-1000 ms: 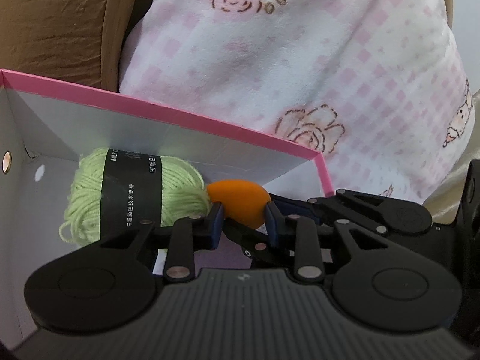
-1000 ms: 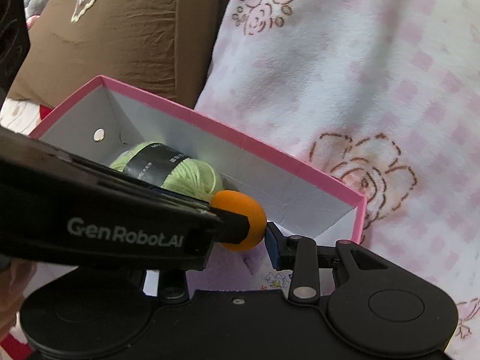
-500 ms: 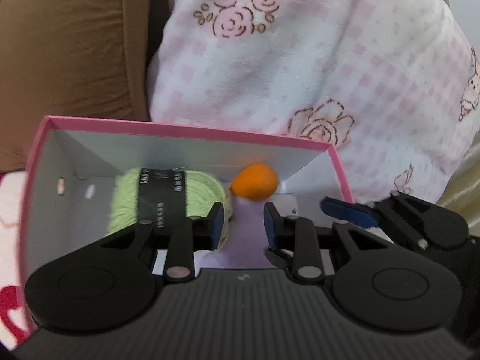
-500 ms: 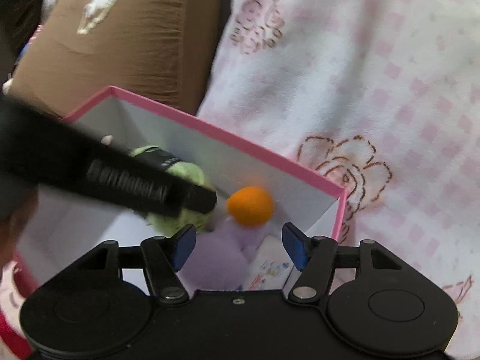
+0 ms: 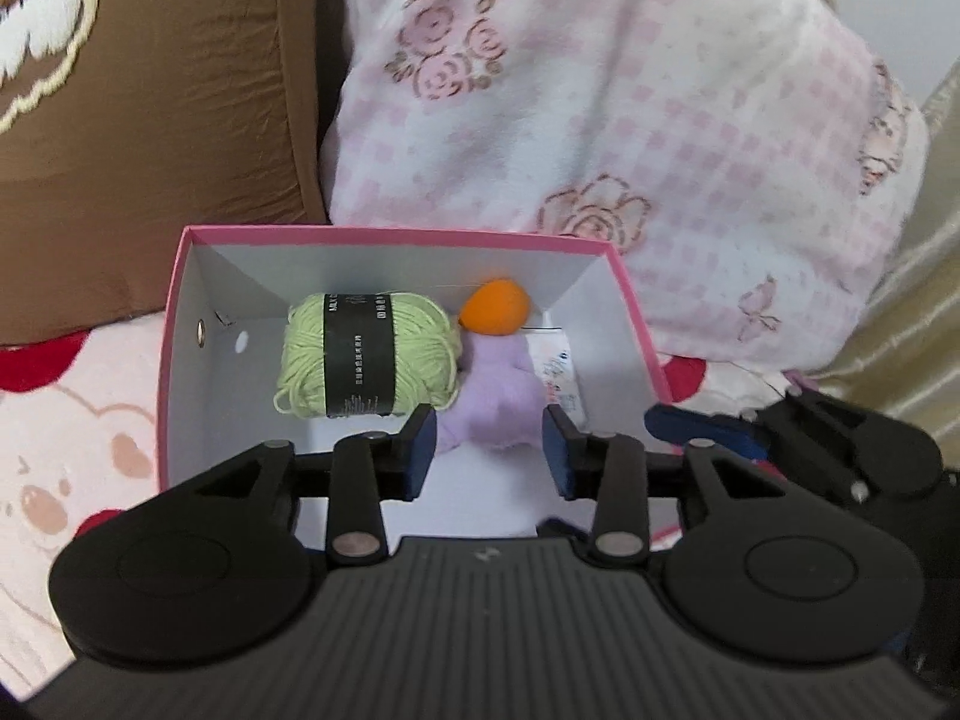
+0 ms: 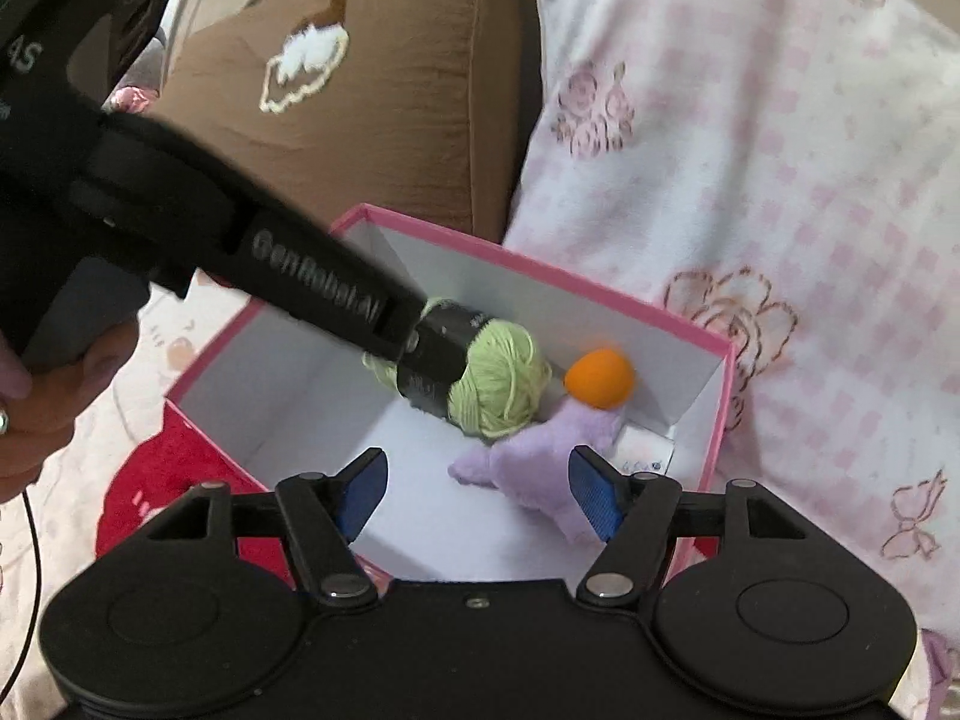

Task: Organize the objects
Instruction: 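Open the left gripper to release the sponge beside the plush, then withdraw the left tool from the box toward the blue packet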

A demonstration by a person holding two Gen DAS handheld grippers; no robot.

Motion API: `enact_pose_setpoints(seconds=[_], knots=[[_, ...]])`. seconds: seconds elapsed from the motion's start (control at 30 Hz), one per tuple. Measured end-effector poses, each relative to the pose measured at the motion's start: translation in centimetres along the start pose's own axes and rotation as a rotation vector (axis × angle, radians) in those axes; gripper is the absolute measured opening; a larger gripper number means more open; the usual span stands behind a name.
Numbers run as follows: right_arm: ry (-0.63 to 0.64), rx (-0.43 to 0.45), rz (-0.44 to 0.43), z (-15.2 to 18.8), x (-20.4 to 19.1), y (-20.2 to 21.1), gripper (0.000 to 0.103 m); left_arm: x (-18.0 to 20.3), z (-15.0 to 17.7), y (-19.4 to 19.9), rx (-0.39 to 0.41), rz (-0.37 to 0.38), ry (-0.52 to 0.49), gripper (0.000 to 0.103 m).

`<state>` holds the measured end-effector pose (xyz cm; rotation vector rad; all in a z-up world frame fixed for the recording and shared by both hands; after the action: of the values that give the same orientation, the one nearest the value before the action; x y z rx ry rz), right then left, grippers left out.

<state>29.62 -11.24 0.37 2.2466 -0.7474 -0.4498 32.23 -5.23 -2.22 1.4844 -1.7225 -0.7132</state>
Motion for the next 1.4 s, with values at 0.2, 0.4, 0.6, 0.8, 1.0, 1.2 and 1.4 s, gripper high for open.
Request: enact_pose_setpoints(seconds=[0.2,0.4,0.6,0.8,1.0,1.2,1.4], knots=[[-0.101,0.062,0.024,0.6,-0.1,3.1,0.077,0.3,1.1,3.1,-0.023,0.076,0.024,0.048],[-0.075,0.052,0.084,1.8,-0.9,5.0,0.077,2.2,2.3,6.1,0.012,0.050,-0.050,0.055],[-0.052,0.055,0.072,2.8,-2.2,7.3,0.089,2.0,3.6,8.1,0.031,-0.020,-0.064,0.063],[-0.027,0.053,0.044,3.6,-4.4,9.6,0.095,1.2,5.1,10.3,0.040,-0.066,-0.075,0.079],[-0.066,0.030,0.006,5.0,-5.5,11.1,0.096,1.5,7.2,12.2,0.036,-0.062,-0.124,0.094],[-0.088,-0.012,0.017,6.7,-5.9,11.8,0.096,1.8,9.1,13.1,0.004,-0.088,-0.136,0.095],[-0.081,-0.043,0.026,7.8,-6.4,12.7,0.096,1.4,10.7,13.4,-0.043,-0.054,-0.123,0.097]])
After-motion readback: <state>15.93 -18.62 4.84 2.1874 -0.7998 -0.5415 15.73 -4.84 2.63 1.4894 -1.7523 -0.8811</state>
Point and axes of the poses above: each gripper's, at about its wrist camera, not at the fingertips, and y roughly against the way its jaws point, x to its right, z to its underside, the point moved 3 cm from there along -y, roughly the way its jaws point, and after that the axes turned 12 degrees about -z, right-handed, at the moved point
